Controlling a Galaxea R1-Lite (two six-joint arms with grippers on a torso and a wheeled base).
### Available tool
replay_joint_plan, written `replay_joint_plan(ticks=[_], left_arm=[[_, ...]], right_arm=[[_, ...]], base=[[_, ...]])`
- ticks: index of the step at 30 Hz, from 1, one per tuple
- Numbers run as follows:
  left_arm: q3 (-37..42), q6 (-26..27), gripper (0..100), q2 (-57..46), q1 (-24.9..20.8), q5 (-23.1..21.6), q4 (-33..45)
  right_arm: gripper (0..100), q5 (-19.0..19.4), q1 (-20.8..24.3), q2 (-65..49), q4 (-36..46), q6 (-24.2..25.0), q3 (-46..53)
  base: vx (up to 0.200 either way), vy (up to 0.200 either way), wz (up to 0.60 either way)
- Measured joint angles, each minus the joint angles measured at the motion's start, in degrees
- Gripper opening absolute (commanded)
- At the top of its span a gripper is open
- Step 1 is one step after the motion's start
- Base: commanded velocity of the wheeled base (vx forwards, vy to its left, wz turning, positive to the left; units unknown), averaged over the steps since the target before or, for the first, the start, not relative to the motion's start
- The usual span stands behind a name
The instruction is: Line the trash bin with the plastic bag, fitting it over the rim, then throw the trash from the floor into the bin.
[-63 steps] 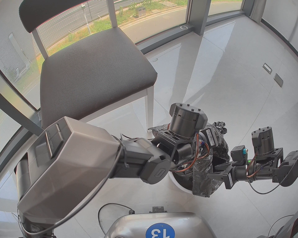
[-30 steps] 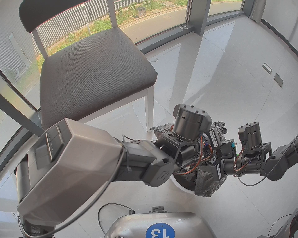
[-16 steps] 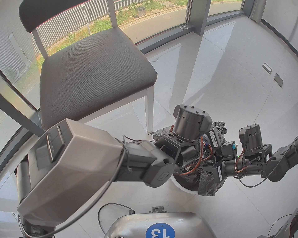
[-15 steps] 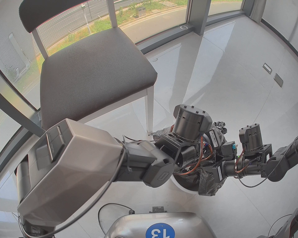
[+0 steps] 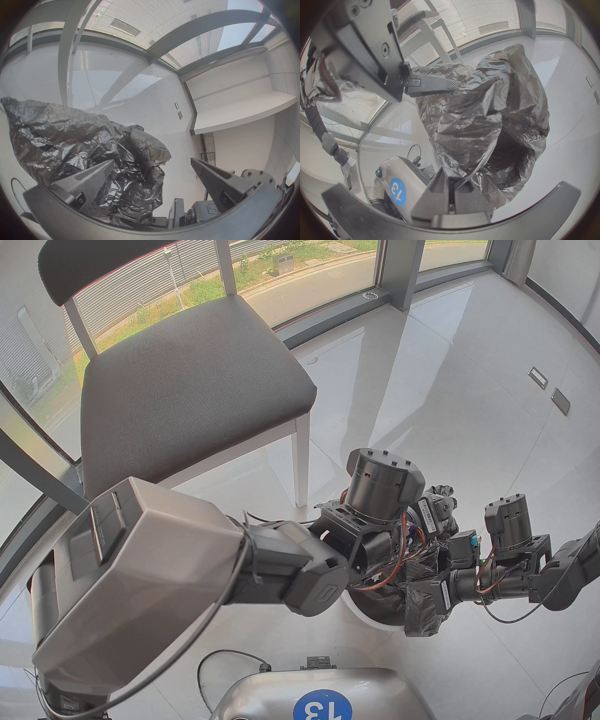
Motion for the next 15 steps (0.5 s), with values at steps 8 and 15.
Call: replay_joint_plan(ticks=[8,15], left_arm=[[3.8,1.0,100,-3.3,2.4,0.8,0.0],[10.5,6.9,100,-7.8,4.0,0.9,0.0]], right_arm=[[0,-1.1,-0.2,-0.6,-0.1,0.1,1.2],[0,-1.2,-0.2,-1.1,-0.2,0.2,1.6]], base=[[0.0,0.0,0.0],[0.0,0.0,0.0]])
